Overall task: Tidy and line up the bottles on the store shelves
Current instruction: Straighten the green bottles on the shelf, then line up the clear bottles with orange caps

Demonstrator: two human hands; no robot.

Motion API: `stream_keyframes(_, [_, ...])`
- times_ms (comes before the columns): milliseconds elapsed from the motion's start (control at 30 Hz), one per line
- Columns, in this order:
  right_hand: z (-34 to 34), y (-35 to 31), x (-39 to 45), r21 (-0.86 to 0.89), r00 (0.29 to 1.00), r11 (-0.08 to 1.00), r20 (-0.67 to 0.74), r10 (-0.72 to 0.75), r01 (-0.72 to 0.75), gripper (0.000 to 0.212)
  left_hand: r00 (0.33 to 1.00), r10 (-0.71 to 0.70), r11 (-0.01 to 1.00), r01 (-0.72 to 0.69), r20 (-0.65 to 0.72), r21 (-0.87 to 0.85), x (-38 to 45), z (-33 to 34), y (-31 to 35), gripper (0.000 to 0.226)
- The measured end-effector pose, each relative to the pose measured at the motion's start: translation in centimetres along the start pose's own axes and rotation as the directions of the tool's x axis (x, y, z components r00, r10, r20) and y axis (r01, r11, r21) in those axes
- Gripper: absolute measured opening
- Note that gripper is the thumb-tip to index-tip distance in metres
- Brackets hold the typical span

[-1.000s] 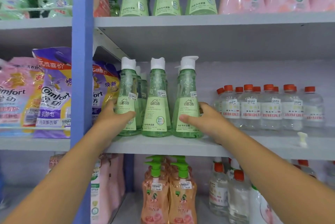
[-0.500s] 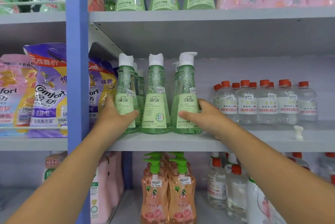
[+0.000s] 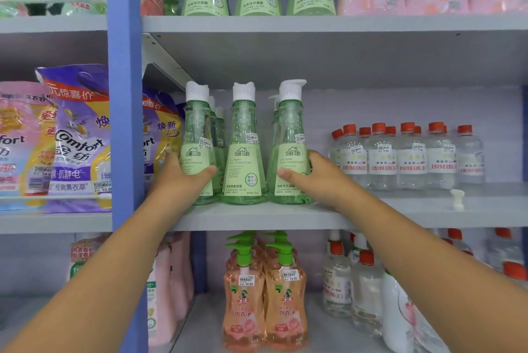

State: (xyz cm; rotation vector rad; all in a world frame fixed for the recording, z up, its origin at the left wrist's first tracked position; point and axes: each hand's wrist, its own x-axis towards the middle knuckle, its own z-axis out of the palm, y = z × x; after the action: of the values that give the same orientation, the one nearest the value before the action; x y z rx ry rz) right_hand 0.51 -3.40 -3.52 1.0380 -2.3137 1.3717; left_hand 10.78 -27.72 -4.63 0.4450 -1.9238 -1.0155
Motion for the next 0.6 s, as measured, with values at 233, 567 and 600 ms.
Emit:
stream_keyframes(233, [-0.1,-0.5,-0.2,-0.048,0.995,0.994,-0.043,0.093,-0.095,0.061,1.000,0.010,0.999,-0.010,-0.007,0.031,-0.3,-0.4,0.2,0.060])
stream_keyframes(567, [-3.1,4.6,-21.0,0.104,0.944,0.989,-0.323,-0.065,0.103,0.029,0.968,0.238,0.783,-0.143,0.078,-0.605,-20.3,8.4,-2.8,0.030])
stream_keyframes(600, [-3.6,6.6,-23.5,0.130,0.958,0.991,-0.285,0.010,0.028,0.026,0.967,0.203,0.786,-0.067,0.154,-0.615,-21.9,10.7,-3.4,0.027])
